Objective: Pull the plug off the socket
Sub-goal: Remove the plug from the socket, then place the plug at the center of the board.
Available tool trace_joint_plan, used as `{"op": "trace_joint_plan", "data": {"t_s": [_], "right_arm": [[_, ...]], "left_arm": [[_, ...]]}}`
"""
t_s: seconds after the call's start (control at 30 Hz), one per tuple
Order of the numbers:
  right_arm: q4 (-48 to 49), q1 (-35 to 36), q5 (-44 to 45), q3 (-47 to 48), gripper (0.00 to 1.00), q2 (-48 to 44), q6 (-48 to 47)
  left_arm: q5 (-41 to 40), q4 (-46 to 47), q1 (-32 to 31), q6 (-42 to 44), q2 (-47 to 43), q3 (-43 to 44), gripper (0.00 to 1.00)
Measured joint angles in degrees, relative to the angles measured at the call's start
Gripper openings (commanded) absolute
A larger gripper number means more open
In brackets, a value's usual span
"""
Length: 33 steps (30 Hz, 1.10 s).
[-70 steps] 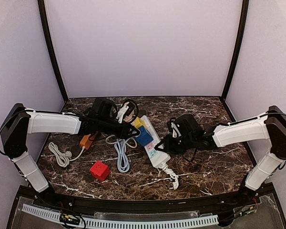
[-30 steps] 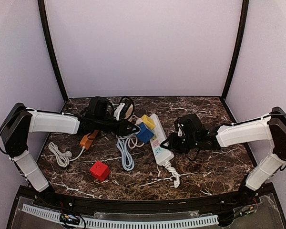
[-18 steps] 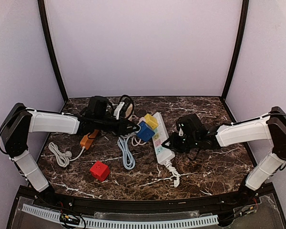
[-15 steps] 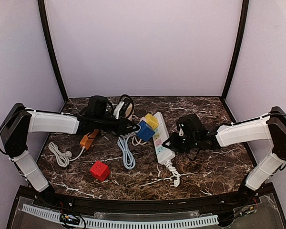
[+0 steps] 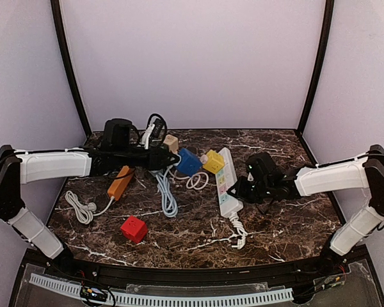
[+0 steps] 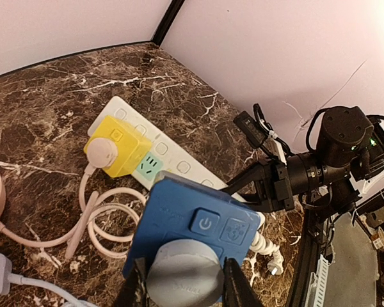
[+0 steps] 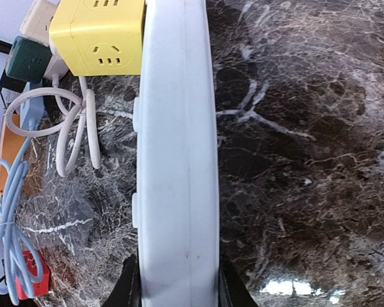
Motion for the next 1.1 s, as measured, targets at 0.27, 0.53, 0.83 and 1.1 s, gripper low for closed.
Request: {"op": "trace_joint_plan", "data": {"t_s": [0.27,0.53,0.83,1.1], "right_arm": [[-1.5,-1.6,1.4,-1.1,0.0,-1.7,-1.6],[-2.5,-1.9,1.8,-1.9,0.0,-3.7,-3.1],[-2.4,-1.9,1.9,-6.3,0.0,-8.4,-3.1],[-1.7,-1.9,1.8,-8.0,0.0,-9.6,-3.1]], "left_arm": [[-0.7,-3.7,2.4,-0.2,-7.1,-5.9,0.01],[-6.9,-10.1,2.4,-0.7,-6.5,-7.2,0.01],[-10.1,-8.3,3.2,-4.0,3.4,1.9,0.01],[-12.4,-2.7,3.7,-6.0,11.9,11.1,0.01]]}}
